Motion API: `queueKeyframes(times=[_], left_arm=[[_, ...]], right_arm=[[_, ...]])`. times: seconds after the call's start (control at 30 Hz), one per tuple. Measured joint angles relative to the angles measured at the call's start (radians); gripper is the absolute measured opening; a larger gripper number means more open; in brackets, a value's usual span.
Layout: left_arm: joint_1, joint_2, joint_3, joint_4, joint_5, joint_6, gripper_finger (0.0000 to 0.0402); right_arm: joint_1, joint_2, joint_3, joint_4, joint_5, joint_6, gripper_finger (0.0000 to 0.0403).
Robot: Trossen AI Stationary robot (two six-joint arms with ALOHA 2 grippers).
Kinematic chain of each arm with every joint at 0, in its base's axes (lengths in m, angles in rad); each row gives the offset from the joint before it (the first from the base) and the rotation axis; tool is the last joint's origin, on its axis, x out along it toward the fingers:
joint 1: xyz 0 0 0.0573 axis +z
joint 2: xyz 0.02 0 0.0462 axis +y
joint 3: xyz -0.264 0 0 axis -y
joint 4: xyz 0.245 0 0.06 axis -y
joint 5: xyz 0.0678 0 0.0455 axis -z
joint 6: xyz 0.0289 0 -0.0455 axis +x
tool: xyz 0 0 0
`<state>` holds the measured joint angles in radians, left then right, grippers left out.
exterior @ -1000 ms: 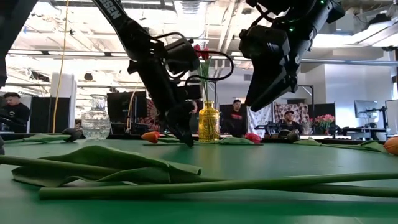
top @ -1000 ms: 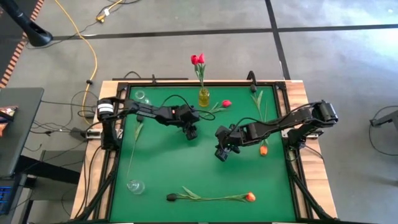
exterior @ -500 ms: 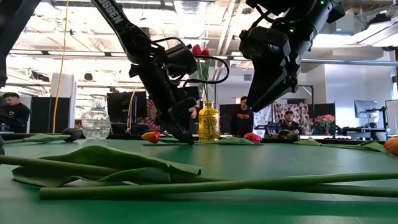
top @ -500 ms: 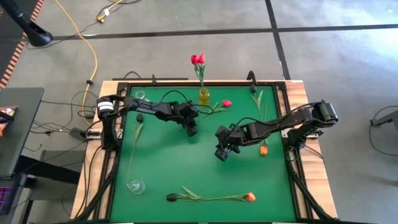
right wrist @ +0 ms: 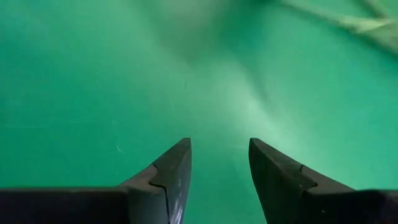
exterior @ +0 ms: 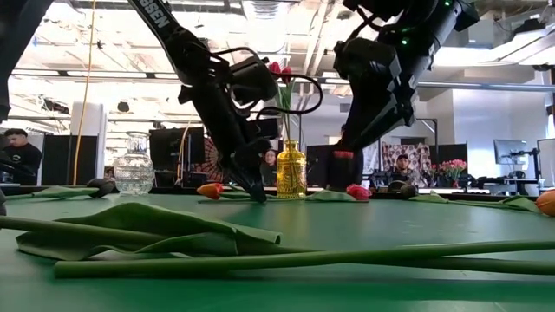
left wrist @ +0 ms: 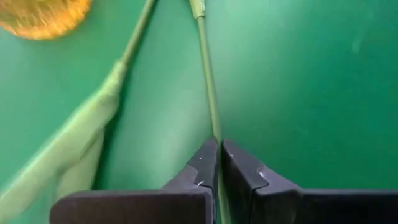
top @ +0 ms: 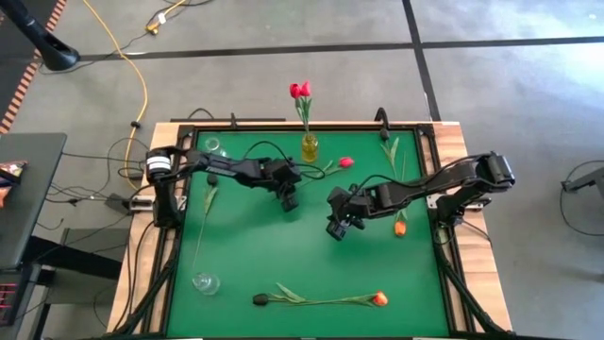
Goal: Sort flowers into vase by color
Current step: Put the red flower into the yellow vase
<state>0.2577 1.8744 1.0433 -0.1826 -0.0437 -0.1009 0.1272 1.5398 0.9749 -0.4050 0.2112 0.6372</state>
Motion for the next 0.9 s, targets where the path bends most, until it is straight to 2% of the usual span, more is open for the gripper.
queueKeyframes(times=[0.27, 0.5, 0.73, 0.9], left_arm=[[0.000, -0.208, 0.000, 0.032, 0.004, -0.016, 0.0000], [-0.002, -0.382, 0.002, 0.173, 0.013, -0.038, 0.0000], [-0.003, -0.467, 0.002, 0.276, 0.012, -0.090, 0.0000], [-0.007, -0.493, 0.002, 0.315, 0.059, -0.114, 0.0000]], right_arm=[[0.000, -0.143, 0.000, 0.024, 0.000, -0.134, 0.0186], [-0.006, -0.215, 0.000, 0.227, -0.016, -0.245, 0.0186], [-0.027, -0.211, 0.000, 0.372, -0.020, -0.280, 0.0186], [-0.059, -0.219, -0.001, 0.422, 0.059, -0.306, 0.0186]])
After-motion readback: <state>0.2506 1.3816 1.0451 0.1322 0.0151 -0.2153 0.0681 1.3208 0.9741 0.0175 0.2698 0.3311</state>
